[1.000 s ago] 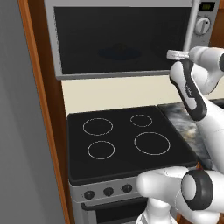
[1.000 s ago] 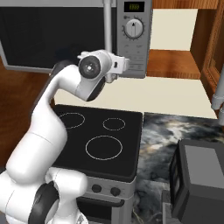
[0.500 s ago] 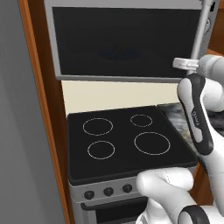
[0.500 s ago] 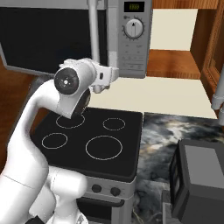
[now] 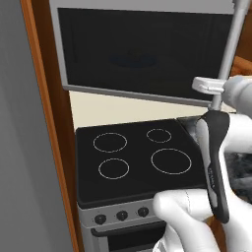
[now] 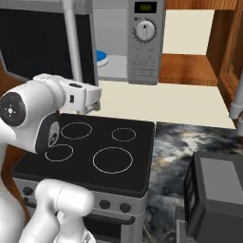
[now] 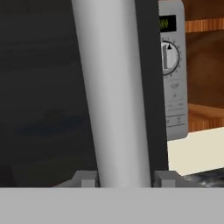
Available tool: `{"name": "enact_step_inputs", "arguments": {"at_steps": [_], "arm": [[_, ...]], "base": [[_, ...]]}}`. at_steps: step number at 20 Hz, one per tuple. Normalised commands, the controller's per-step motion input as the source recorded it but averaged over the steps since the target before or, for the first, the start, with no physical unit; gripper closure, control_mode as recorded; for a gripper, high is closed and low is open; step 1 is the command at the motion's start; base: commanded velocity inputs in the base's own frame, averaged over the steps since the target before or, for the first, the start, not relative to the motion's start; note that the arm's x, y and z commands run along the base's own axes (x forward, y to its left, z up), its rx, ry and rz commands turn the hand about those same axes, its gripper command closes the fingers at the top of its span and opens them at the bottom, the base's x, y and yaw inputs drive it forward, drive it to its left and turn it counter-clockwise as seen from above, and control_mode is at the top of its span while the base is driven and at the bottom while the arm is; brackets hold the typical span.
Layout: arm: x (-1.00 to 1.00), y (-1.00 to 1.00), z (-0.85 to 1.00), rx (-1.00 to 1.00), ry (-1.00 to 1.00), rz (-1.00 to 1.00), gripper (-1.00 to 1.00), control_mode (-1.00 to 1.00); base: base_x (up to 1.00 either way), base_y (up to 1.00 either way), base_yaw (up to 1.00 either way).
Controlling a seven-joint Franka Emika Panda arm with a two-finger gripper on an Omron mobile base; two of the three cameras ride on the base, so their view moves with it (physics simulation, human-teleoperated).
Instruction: Retrieve the reheated potato from the microwave, then place the potato, cheese, and condiment on the cutting board.
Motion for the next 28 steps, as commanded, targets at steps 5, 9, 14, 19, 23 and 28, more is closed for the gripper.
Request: {"name": "enact_step_inputs", "arguments": {"at_steps": [5,9,14,19,23,28], "arm": [[-0.69,0.38,0.07,0.0,0.03,-0.05,-1.0,-1.0],[-0.57,0.03,0.21,0.02,0.03,-0.01,-1.0,-1.0],[-1.0,-0.12,0.71,0.16,0.0,0.06,-1.0,-1.0],[-1.0,-0.41,0.71,0.22,0.0,0.16,-1.0,-1.0],[-0.8,-0.28,0.54,0.27,0.0,0.34,-1.0,-1.0],[-0.23,-0.03,0.22,0.2,0.0,0.32,-1.0,-1.0]], "base": [[0.0,0.0,0.0],[0.0,0.0,0.0],[0.0,0.0,0.0],[0.0,0.0,0.0],[0.0,0.0,0.0],[0.0,0.0,0.0]]}}
